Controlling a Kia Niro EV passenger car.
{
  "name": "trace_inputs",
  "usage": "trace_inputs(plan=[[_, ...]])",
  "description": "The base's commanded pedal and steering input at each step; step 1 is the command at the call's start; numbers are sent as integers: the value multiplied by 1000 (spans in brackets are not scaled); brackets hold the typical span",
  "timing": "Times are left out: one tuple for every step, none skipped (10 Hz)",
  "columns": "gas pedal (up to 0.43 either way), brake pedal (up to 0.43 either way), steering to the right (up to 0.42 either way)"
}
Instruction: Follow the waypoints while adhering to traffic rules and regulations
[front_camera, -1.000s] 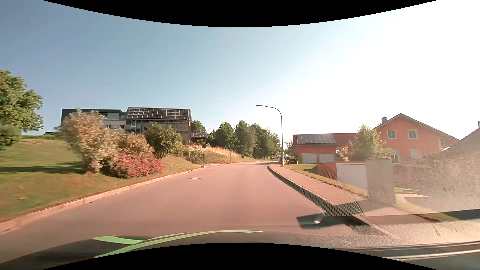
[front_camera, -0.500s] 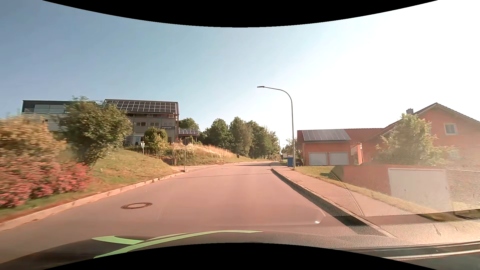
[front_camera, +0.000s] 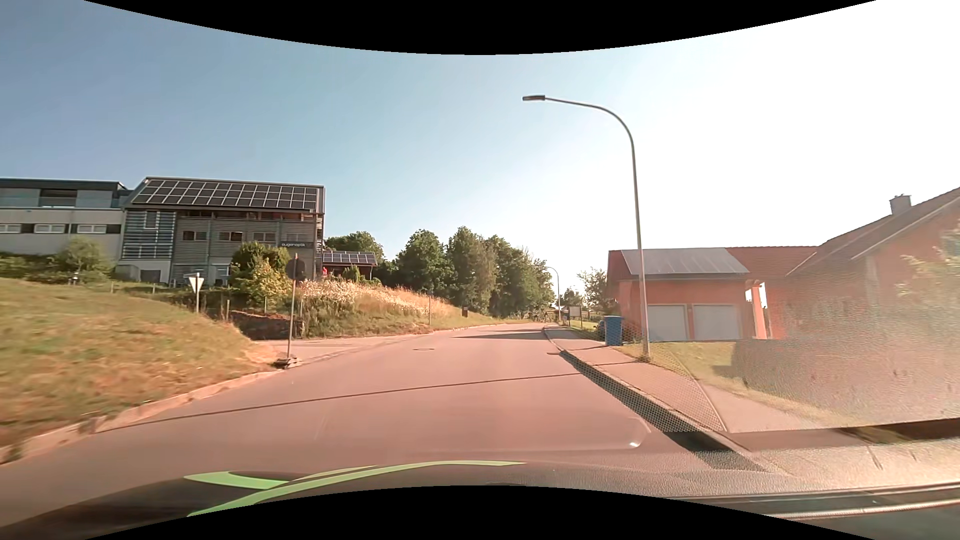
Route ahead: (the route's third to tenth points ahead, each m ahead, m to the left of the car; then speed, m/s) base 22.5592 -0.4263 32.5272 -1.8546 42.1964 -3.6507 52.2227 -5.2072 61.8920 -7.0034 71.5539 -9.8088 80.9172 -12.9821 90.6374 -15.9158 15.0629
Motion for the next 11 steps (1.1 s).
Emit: trace_inputs(plan=[[138,0,19],[110,0,22],[39,0,24],[0,0,24],[0,0,24],[0,0,24],[0,0,24],[0,0,24],[0,0,22],[0,0,21],[0,0,21]])
